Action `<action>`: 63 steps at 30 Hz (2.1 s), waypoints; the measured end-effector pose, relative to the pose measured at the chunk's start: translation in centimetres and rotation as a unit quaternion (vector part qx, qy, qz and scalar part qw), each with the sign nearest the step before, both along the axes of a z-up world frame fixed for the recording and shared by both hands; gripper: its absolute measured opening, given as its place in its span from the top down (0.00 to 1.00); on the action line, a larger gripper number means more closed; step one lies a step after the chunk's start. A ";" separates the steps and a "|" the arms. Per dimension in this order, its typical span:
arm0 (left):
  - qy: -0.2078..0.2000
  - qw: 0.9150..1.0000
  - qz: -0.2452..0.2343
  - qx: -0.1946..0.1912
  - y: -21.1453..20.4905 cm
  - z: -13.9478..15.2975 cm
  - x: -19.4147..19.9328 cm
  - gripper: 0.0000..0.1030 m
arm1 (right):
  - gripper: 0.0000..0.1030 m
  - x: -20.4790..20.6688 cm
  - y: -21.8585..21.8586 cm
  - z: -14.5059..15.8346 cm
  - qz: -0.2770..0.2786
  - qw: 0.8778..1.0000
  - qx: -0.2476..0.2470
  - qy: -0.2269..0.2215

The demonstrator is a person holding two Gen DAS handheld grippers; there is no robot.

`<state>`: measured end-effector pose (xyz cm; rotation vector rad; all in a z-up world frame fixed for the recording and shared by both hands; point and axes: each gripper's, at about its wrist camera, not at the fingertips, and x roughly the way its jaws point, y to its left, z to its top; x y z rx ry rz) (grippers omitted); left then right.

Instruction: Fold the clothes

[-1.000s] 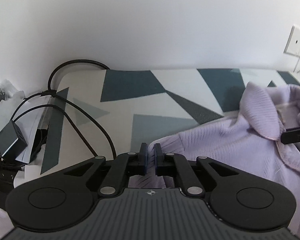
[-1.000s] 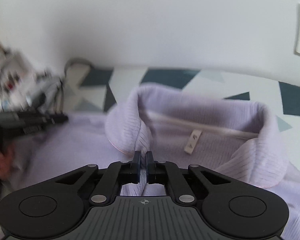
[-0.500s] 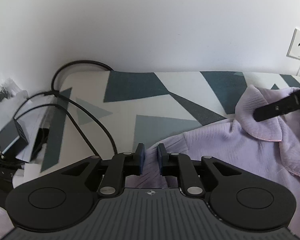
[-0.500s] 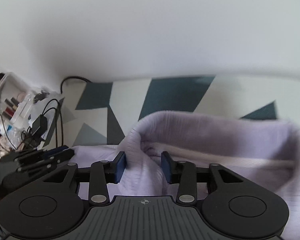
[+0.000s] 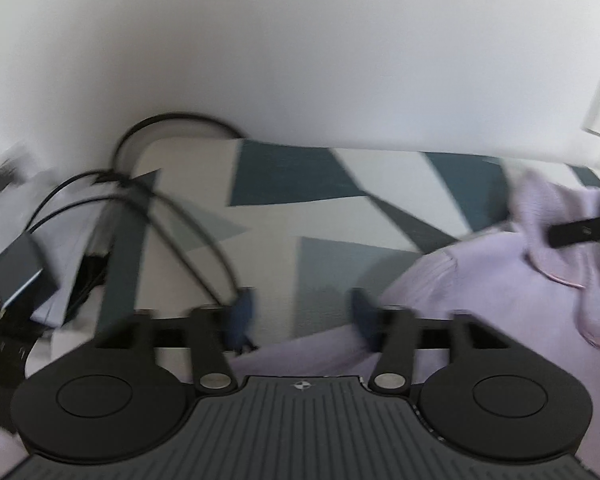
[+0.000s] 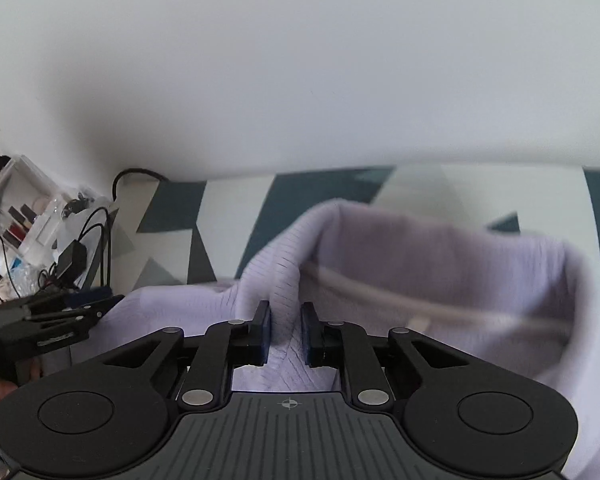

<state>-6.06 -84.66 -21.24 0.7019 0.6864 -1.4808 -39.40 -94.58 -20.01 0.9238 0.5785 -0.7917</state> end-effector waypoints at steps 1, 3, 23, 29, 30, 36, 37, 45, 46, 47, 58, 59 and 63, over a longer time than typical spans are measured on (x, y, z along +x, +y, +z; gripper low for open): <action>-0.005 1.000 -0.015 0.004 -0.1 0.0 -0.2 0.33 | 0.85 -0.1 0.1 0.0 0.001 1.000 0.000 0.000; -0.020 0.999 -0.038 0.014 -0.5 -0.1 -0.8 0.33 | 0.78 -0.1 -0.1 0.2 0.003 1.000 0.002 0.003; 0.058 0.991 -0.113 0.031 -1.3 -1.0 -2.6 0.78 | 0.76 0.2 -2.2 0.1 -0.039 0.998 0.024 -0.032; 0.054 0.998 -0.012 -0.014 -0.6 0.0 -1.4 0.91 | 0.93 2.3 -1.5 1.8 -0.023 0.998 -0.049 -0.024; 0.045 0.999 -0.002 -0.017 -0.7 0.0 -1.3 0.91 | 0.93 2.8 -1.5 2.2 -0.024 0.998 -0.060 -0.029; 0.015 1.000 0.021 -0.014 -1.3 -0.9 -1.8 0.87 | 0.93 5.4 -2.9 0.2 -0.017 0.998 -0.054 0.000; 0.008 1.000 0.021 -0.012 -1.2 -0.8 -2.1 0.81 | 0.93 5.2 -2.8 -0.3 -0.019 0.999 -0.051 -0.003; 0.014 1.000 -0.005 0.002 1.3 2.1 -2.7 0.28 | 0.65 -2.3 -0.1 3.1 -0.050 0.997 -0.061 -0.026; 0.017 1.000 -0.015 0.000 1.8 2.6 -3.1 0.28 | 0.65 -4.4 0.7 4.2 -0.062 0.995 -0.075 -0.028; 0.021 0.999 -0.026 -0.001 2.4 3.2 -3.6 0.28 | 0.65 -6.7 1.6 5.0 -0.076 0.993 -0.083 -0.026; -0.051 0.965 -0.255 -0.019 4.2 4.5 -21.4 0.24 | 0.50 -25.0 14.7 4.3 -0.228 0.965 -0.044 0.123; -0.078 0.961 -0.264 -0.021 4.2 3.9 -23.0 0.24 | 0.49 -25.2 15.8 4.0 -0.231 0.963 -0.043 0.136; -0.097 0.965 -0.242 0.002 3.1 2.1 -24.3 0.71 | 0.45 -25.7 19.1 2.7 -0.234 0.952 -0.044 0.194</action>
